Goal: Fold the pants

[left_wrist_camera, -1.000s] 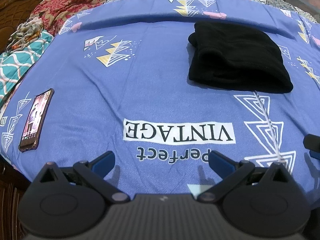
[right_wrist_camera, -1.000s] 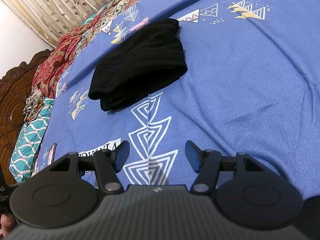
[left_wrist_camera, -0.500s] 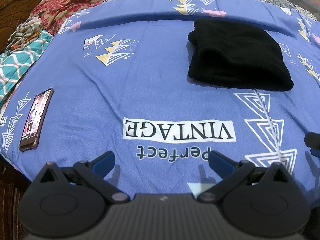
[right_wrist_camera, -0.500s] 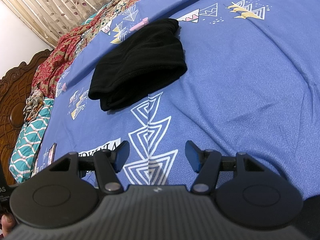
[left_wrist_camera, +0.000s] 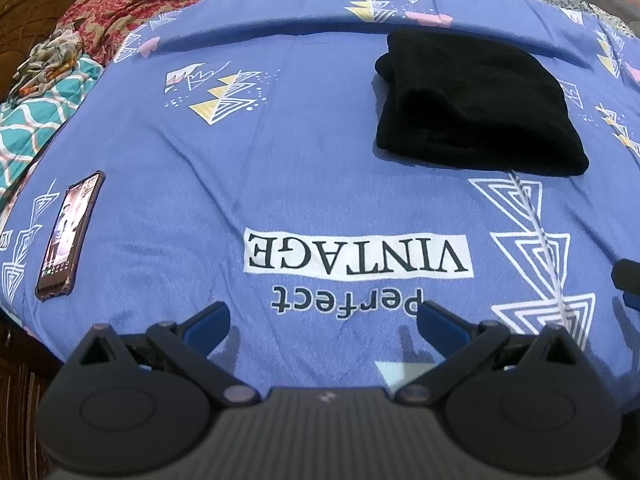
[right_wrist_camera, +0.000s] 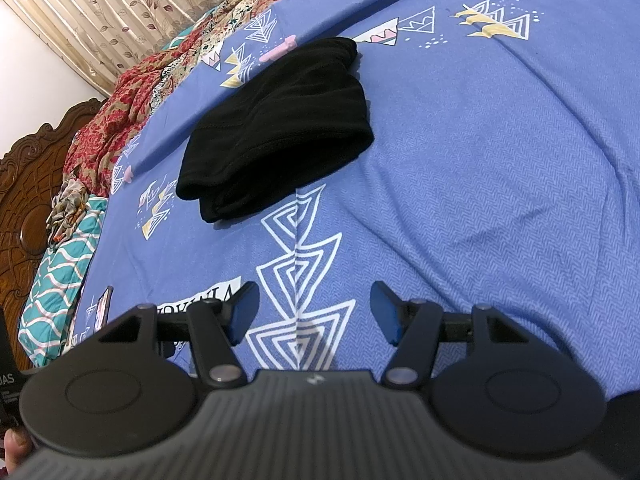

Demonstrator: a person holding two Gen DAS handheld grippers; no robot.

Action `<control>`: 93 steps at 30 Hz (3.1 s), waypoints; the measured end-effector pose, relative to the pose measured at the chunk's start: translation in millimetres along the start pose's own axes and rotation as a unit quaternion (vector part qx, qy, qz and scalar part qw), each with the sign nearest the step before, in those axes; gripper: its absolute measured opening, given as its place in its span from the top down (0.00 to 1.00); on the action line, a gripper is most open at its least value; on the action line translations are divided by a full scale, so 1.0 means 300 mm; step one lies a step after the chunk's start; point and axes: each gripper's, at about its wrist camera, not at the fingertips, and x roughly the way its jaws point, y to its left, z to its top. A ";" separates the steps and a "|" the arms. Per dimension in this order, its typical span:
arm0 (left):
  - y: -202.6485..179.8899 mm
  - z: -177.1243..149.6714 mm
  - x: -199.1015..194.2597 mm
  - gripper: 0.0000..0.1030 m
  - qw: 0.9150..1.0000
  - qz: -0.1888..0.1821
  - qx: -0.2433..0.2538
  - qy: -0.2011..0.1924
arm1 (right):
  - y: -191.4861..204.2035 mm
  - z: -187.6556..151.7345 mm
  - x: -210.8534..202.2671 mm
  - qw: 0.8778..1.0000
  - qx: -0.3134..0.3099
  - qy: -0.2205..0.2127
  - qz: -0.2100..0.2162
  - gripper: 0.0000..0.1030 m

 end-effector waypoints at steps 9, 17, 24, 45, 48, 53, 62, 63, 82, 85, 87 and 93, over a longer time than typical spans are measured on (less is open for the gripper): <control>-0.006 0.004 0.009 0.00 1.000 0.001 0.002 0.007 | 0.000 -0.007 0.001 1.000 0.004 0.000 0.000 0.38; -0.009 0.003 0.014 0.00 1.000 0.002 0.004 0.010 | -0.003 -0.010 0.004 1.000 0.006 0.000 0.000 0.38; -0.008 0.001 0.016 0.00 1.000 0.002 0.004 0.011 | -0.005 -0.010 0.004 1.000 0.009 0.000 0.000 0.38; -0.009 -0.004 0.010 0.00 1.000 0.001 0.005 0.010 | -0.005 -0.008 0.002 1.000 0.009 0.001 0.000 0.38; -0.008 -0.004 0.009 0.00 1.000 0.001 0.005 0.010 | -0.005 -0.008 0.002 1.000 0.009 0.000 0.000 0.38; -0.008 -0.004 0.009 0.00 1.000 0.001 0.004 0.010 | -0.002 -0.009 0.000 1.000 0.009 0.000 0.000 0.38; -0.010 0.001 -0.026 0.00 1.000 0.019 0.012 -0.021 | -0.001 -0.009 0.000 1.000 0.009 0.000 0.000 0.38; -0.011 0.002 -0.032 0.00 0.999 0.020 0.012 -0.027 | -0.001 -0.009 0.000 1.000 0.009 0.000 0.000 0.38; -0.011 0.013 -0.053 0.00 0.999 0.011 0.013 -0.048 | 0.003 -0.011 0.000 1.000 0.008 0.000 0.000 0.38; -0.012 0.012 -0.051 0.00 0.999 0.012 0.011 -0.045 | 0.001 -0.009 0.003 1.000 0.008 0.000 0.000 0.38; -0.012 0.013 -0.050 0.00 0.999 0.013 0.012 -0.044 | 0.001 -0.009 0.003 1.000 0.009 0.000 0.000 0.38; -0.018 0.013 -0.044 0.00 0.999 0.011 0.014 -0.037 | -0.001 -0.008 0.004 1.000 0.010 0.001 0.000 0.38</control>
